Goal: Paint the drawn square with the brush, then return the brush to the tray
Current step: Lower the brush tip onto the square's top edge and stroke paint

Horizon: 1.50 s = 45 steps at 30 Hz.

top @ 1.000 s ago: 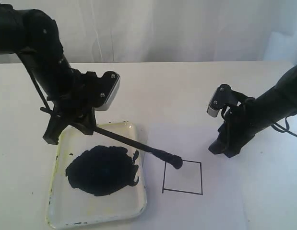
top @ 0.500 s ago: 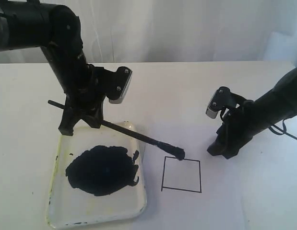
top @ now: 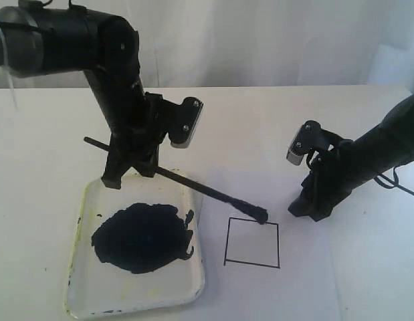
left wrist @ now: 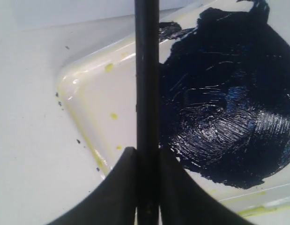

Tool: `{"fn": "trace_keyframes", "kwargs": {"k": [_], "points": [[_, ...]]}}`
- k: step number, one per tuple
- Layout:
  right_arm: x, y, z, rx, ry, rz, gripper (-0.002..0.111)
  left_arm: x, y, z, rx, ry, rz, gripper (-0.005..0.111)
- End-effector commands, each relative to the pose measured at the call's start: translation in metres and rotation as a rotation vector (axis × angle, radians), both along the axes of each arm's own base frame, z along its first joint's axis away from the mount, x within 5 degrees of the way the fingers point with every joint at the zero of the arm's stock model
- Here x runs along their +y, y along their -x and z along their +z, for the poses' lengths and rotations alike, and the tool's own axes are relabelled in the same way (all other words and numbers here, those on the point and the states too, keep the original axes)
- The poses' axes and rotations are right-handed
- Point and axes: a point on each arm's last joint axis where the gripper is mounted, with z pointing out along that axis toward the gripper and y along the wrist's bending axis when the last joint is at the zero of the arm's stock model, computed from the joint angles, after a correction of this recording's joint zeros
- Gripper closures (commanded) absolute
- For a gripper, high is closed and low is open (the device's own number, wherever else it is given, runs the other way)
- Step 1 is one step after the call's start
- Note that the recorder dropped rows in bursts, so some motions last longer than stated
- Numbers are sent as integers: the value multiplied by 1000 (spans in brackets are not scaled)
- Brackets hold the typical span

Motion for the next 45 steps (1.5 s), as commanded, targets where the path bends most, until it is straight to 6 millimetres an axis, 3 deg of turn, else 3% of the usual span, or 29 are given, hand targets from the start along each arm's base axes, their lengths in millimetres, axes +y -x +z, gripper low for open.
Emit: {"fn": "trace_keyframes", "kwargs": {"k": [1,21,25,45], "points": [[-1,2,-9,22,17,14,44,-2,2,11,40,-1,37,107],[-2,2,-9,20,18,12,44,-22,-1,-3,124,19,65,107],[-2,2,-9,19,19,11,44,-23,-4,-15,146,-3,66,107],[-2,2,-9,19,19,11,44,-23,-6,-17,136,13,112,107]]}}
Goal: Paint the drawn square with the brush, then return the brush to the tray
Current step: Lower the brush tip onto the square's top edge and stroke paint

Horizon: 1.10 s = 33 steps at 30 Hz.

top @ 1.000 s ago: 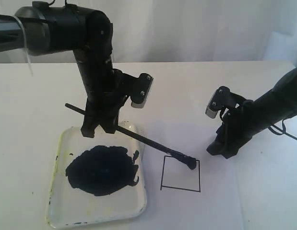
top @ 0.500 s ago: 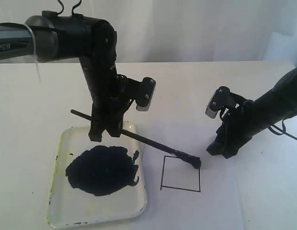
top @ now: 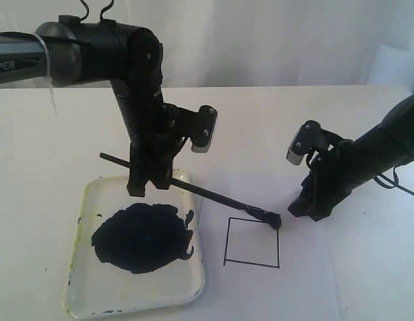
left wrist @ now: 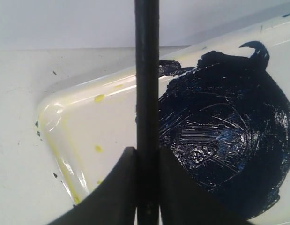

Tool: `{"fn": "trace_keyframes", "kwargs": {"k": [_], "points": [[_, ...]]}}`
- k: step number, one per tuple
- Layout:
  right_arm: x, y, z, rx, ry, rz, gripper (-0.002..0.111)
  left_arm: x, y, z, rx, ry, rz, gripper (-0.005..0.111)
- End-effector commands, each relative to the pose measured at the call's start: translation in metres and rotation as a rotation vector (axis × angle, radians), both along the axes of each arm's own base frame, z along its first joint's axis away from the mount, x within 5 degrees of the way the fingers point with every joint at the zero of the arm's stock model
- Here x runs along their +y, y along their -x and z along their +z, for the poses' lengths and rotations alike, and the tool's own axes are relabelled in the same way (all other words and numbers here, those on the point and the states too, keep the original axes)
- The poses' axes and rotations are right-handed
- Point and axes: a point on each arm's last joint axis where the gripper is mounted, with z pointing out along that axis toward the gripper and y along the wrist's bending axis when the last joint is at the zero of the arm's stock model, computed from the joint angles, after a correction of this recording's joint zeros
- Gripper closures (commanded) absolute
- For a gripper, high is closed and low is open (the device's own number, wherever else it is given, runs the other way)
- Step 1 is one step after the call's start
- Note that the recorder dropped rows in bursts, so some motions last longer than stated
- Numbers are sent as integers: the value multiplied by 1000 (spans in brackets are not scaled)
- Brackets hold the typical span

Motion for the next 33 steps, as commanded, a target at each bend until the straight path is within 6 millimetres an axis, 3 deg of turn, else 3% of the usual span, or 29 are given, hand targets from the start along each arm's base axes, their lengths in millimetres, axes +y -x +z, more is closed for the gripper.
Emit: {"fn": "trace_keyframes", "kwargs": {"k": [1,11,33], "points": [[-2,2,-9,22,17,13,44,1,3,2,24,3,24,107],[-1,2,-9,23,16,14,44,1,1,-12,63,-46,18,107],[-2,2,-9,19,19,11,44,10,-1,-13,42,-148,27,107]]}}
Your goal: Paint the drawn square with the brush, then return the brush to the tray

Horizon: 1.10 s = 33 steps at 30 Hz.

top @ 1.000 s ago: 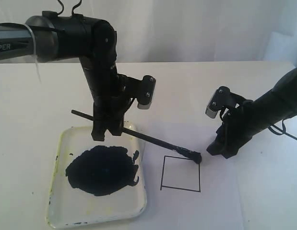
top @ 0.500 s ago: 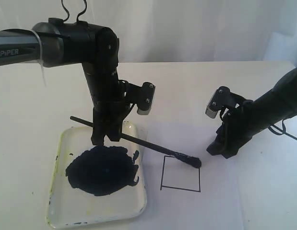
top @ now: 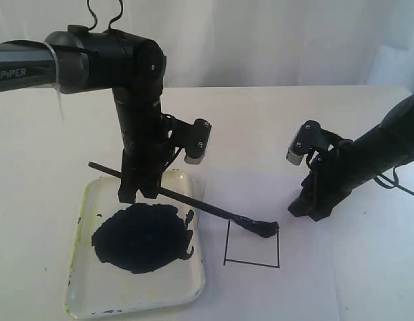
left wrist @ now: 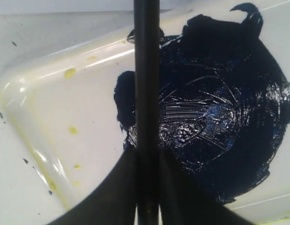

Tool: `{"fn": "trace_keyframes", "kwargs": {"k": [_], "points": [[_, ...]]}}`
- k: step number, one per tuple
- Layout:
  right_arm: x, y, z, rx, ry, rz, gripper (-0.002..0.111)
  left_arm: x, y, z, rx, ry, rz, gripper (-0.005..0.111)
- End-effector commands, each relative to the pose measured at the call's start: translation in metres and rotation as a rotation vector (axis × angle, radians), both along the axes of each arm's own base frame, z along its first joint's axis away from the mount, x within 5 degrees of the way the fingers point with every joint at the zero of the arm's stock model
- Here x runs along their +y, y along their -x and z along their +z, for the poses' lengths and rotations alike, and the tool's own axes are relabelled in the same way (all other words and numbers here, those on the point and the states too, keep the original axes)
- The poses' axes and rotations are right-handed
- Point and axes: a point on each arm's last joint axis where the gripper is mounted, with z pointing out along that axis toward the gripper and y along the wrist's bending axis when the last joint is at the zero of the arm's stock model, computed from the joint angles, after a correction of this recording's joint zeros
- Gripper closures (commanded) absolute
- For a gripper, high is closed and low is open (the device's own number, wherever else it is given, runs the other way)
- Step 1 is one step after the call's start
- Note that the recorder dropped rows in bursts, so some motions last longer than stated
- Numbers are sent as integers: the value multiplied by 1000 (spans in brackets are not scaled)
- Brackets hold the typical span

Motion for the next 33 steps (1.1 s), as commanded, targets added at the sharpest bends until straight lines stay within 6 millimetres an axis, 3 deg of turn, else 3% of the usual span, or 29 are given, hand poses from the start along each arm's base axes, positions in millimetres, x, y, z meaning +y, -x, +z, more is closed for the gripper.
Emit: {"fn": "trace_keyframes", "kwargs": {"k": [1,33], "points": [[-2,2,-9,22,17,13,44,4,1,1,5,-36,28,107],[-3,1,-9,14,23,-17,44,20,-3,3,-43,-215,39,107]]}}
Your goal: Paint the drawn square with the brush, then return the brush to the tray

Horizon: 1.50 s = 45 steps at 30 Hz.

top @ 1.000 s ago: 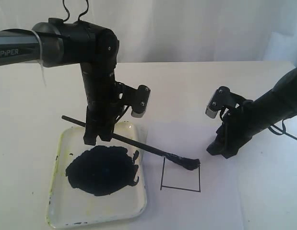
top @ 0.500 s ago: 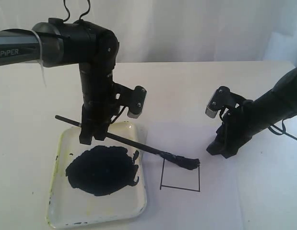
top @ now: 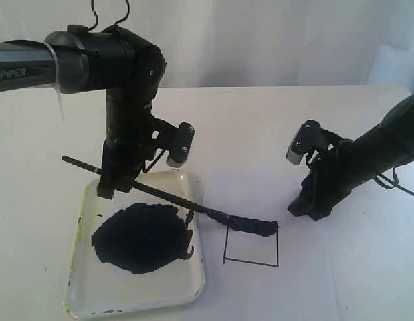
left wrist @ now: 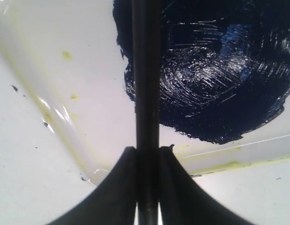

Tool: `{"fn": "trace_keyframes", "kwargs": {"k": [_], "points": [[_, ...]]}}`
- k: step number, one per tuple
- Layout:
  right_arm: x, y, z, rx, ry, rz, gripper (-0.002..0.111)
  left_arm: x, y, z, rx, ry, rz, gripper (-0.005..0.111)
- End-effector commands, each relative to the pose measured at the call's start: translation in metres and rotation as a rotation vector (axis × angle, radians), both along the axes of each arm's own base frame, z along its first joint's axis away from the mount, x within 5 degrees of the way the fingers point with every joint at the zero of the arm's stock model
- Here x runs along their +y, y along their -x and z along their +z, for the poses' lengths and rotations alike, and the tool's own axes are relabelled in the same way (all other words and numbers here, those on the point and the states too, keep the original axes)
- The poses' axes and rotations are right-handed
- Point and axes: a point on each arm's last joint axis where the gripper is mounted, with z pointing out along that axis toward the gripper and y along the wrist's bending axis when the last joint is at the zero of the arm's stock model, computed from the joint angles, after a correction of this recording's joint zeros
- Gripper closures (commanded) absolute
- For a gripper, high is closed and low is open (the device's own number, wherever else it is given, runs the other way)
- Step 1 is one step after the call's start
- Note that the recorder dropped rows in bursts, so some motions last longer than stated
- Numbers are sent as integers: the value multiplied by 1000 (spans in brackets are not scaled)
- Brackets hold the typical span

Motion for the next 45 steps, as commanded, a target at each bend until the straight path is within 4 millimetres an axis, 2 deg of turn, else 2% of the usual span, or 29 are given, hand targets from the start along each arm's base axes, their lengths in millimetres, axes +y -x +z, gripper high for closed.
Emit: {"fn": "trace_keyframes", "kwargs": {"k": [1,5,13,20,26,30,41,45], "points": [[-2,1,-9,17,21,-1,44,3,2,2,10,-24,14,107],[-2,1,-9,17,21,-1,44,1,0,2,-8,-9,9,107],[-2,1,-9,17,21,-1,44,1,2,22,-63,50,6,107],[-2,1,-9,17,21,-1,44,2,6,31,-63,75,12,107],[-2,1,-9,17,21,-1,44,-7,13,28,15,169,30,107],[-2,1,-9,17,21,-1,44,-6,16,21,44,164,16,107],[-2,1,-9,15,22,-2,44,-16,17,9,29,232,14,107],[-2,1,-9,18,20,-1,44,-17,15,-1,47,218,16,107]]}}
